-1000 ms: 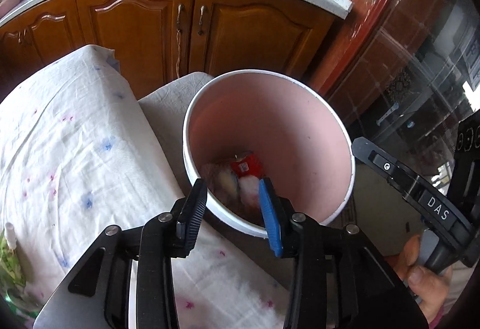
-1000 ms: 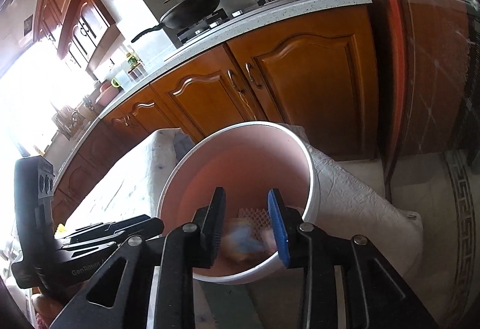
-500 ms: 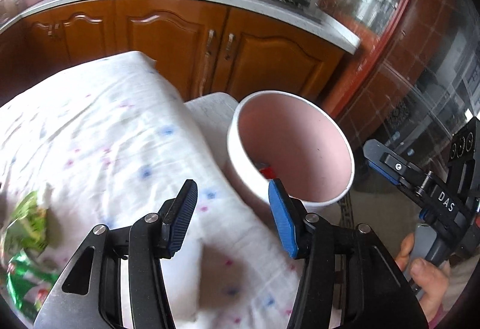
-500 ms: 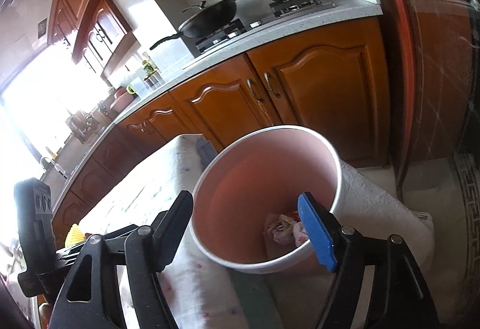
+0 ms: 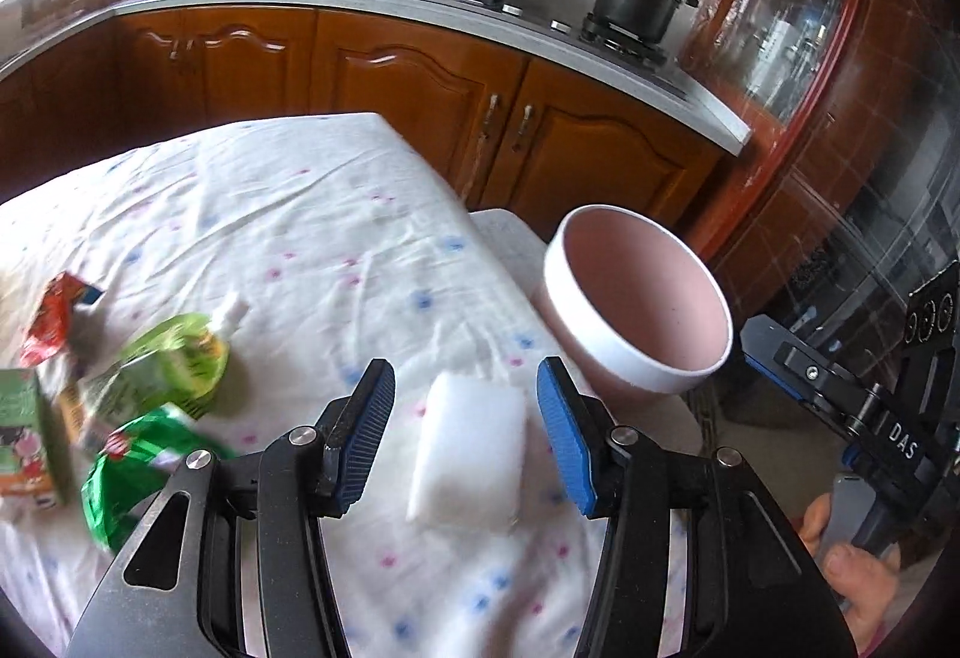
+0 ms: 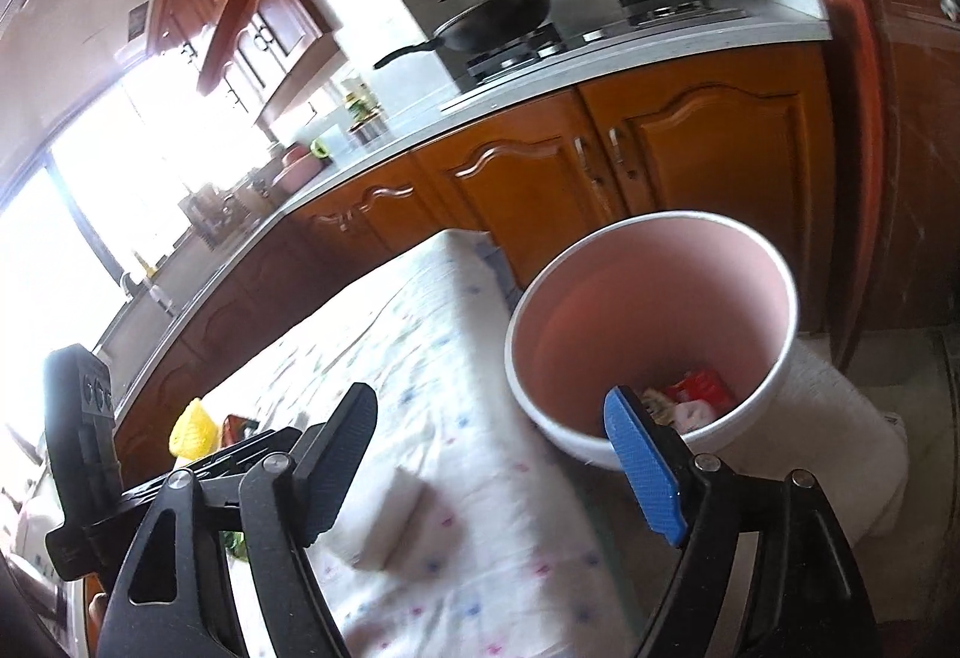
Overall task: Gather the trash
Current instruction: 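Move both open tools back over the table toward the white sponge, then grasp the orange wrapper with the left tool while the right tool grasps the white sponge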
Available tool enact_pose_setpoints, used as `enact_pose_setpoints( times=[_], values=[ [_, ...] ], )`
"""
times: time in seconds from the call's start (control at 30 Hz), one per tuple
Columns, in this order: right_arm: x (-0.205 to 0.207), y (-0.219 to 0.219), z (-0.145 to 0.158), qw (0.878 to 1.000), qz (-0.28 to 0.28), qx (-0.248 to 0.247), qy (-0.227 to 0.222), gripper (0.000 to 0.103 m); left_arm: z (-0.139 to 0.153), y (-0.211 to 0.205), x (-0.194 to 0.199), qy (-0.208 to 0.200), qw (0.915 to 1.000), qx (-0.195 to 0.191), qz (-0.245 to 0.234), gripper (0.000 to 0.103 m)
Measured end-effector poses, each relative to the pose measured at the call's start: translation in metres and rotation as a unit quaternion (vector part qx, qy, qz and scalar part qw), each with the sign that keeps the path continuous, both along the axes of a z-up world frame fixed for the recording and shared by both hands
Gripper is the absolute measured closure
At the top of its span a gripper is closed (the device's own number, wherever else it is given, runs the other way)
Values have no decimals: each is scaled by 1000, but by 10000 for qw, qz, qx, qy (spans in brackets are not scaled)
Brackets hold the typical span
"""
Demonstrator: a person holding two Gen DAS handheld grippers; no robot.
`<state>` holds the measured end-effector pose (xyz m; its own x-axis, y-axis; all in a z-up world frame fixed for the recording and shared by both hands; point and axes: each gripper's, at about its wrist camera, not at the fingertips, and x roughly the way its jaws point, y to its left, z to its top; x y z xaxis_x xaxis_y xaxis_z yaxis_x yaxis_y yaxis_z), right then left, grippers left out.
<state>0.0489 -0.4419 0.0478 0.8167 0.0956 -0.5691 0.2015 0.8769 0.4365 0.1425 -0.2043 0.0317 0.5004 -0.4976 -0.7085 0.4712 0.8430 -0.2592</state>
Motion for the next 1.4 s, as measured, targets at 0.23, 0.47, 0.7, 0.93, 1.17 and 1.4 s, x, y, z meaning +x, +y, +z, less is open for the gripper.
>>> enact_pose_setpoints(
  times=[0.23,0.47,0.7,0.93,1.17,1.4],
  values=[
    [-2,24,-2,9997,229,46,7,22,-3,33,-7,50,9996,-81,262,53],
    [-1,47,-8,9989,460,46,52,22,-10,64,-13,87,9987,-85,500,53],
    [2,67,-17,9980,613,44,134,22,-11,90,-13,86,9974,-78,716,53],
    [9,81,-29,9967,756,29,283,22,-14,118,-8,102,9952,-87,969,53],
    [15,92,-42,9951,858,15,484,25,-16,151,6,153,9912,-95,1309,53],
    [24,98,-52,9928,943,57,732,38,-10,191,35,53,9850,100,1724,53]
  ],
)
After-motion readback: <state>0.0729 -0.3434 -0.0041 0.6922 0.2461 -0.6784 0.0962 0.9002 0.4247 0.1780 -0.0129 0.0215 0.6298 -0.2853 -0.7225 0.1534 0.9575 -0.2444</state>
